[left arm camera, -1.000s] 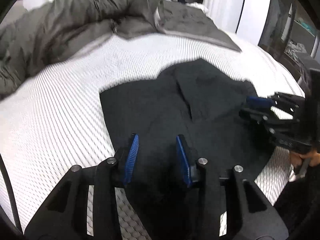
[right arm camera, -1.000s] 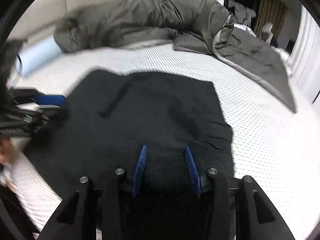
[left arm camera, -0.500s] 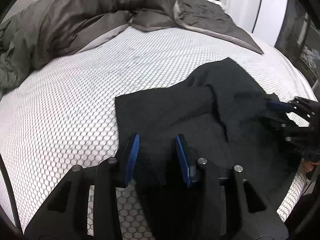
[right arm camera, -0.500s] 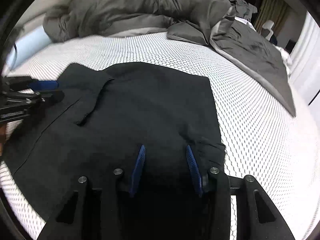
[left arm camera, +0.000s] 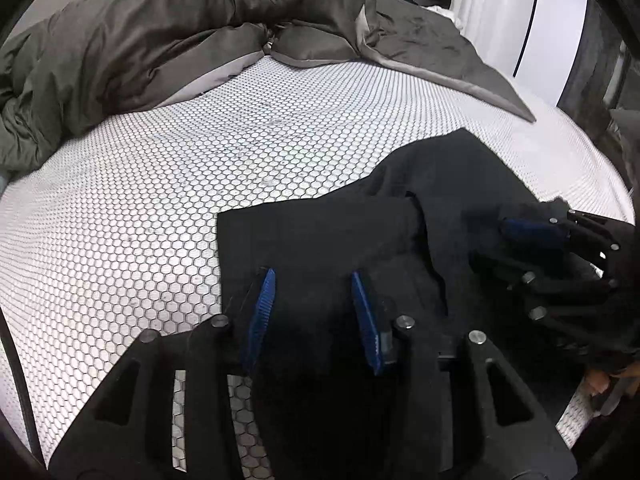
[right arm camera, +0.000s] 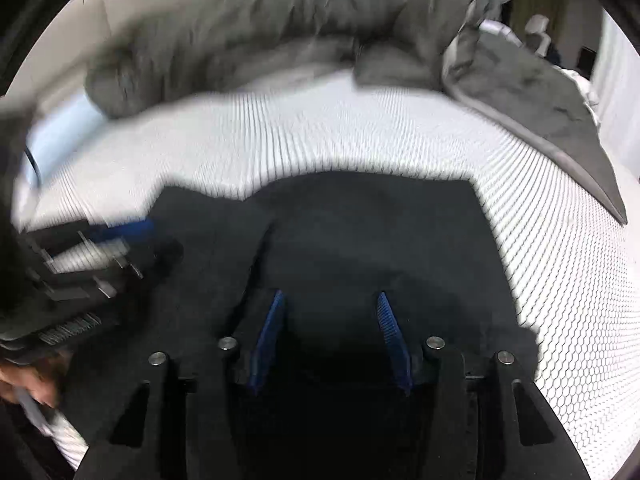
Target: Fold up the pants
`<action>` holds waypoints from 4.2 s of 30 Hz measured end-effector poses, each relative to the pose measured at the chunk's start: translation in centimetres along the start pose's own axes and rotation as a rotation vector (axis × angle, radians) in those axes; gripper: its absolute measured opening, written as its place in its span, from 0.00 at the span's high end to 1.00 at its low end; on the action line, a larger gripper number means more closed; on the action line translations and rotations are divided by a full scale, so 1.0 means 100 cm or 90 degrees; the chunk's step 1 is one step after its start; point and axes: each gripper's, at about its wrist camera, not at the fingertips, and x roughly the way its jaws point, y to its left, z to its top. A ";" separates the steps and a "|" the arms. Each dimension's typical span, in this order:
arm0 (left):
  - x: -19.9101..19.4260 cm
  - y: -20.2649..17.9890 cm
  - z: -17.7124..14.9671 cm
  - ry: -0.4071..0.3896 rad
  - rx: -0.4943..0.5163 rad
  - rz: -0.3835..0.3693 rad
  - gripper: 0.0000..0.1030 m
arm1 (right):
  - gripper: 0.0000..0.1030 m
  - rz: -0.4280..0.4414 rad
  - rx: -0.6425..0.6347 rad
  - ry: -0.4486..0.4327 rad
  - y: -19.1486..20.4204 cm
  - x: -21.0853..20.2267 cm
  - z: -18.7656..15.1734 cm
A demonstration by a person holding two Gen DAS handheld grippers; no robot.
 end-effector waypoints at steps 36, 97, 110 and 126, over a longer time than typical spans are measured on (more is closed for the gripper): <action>-0.062 -0.076 -0.102 -0.018 0.174 -0.071 0.42 | 0.24 -0.031 -0.075 -0.053 -0.039 -0.077 -0.102; -0.031 0.044 -0.073 0.046 -0.150 -0.156 0.66 | 0.70 0.259 0.252 -0.029 -0.123 -0.032 -0.077; -0.040 0.024 -0.053 -0.039 -0.114 -0.023 0.22 | 0.14 0.129 0.216 -0.127 -0.123 -0.056 -0.052; -0.162 -0.026 -0.094 -0.248 0.002 0.045 0.01 | 0.00 0.108 0.135 -0.331 -0.086 -0.157 -0.110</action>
